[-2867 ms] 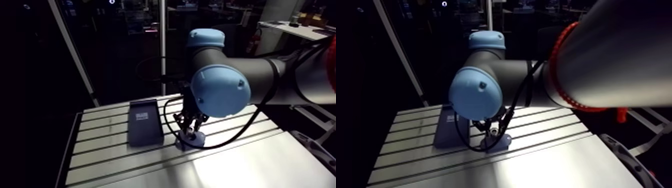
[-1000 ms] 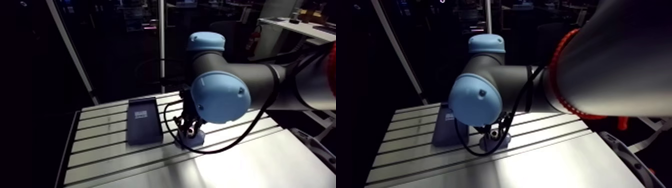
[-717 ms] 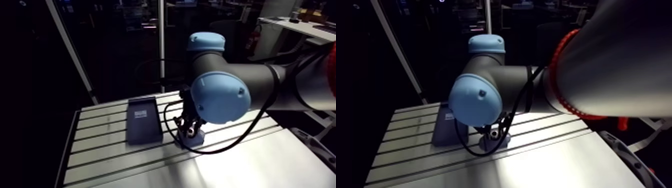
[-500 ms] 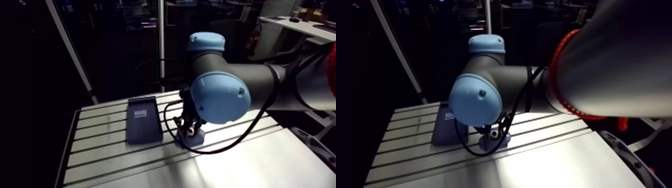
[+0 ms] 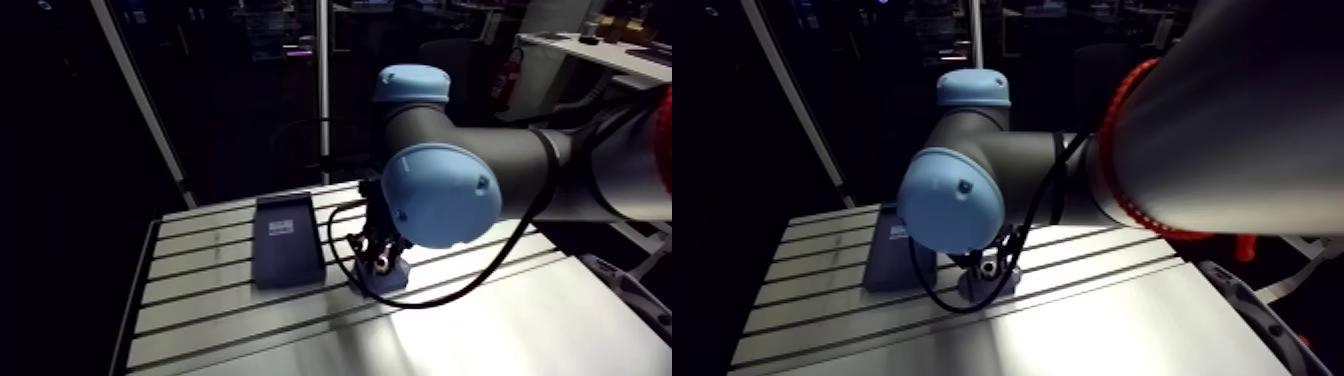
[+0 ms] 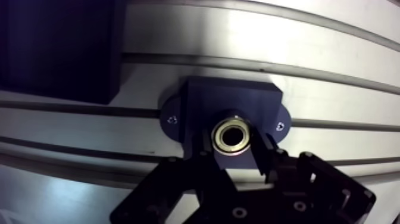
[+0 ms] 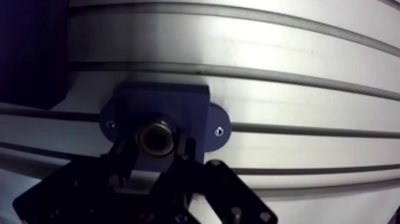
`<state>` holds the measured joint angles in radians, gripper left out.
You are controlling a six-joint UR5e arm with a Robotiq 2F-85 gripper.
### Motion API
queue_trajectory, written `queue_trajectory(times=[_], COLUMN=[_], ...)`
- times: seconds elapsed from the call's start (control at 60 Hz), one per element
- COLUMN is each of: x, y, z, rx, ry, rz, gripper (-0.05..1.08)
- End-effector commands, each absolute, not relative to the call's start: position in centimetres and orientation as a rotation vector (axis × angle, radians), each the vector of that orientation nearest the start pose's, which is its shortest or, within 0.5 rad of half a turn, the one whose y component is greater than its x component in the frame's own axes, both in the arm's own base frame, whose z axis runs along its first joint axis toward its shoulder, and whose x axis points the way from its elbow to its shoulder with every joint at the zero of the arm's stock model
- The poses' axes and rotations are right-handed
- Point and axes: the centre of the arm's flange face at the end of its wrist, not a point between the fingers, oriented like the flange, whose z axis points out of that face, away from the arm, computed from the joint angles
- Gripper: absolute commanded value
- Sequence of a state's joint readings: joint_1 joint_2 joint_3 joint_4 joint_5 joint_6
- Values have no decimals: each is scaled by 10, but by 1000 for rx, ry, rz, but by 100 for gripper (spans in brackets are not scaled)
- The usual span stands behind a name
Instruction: Pick up the bearing and press it into the housing until flush.
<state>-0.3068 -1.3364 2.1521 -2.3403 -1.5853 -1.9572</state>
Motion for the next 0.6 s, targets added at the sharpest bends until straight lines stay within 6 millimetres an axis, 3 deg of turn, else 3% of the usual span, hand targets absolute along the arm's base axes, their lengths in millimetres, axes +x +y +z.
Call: queue_trajectory(times=[0.017, 0.6], x=[-480, -479], y=[14, 15], z=[187, 186], rx=[-129, -130], ry=[3091, 3088], rz=[-3, -3], gripper=[79, 79])
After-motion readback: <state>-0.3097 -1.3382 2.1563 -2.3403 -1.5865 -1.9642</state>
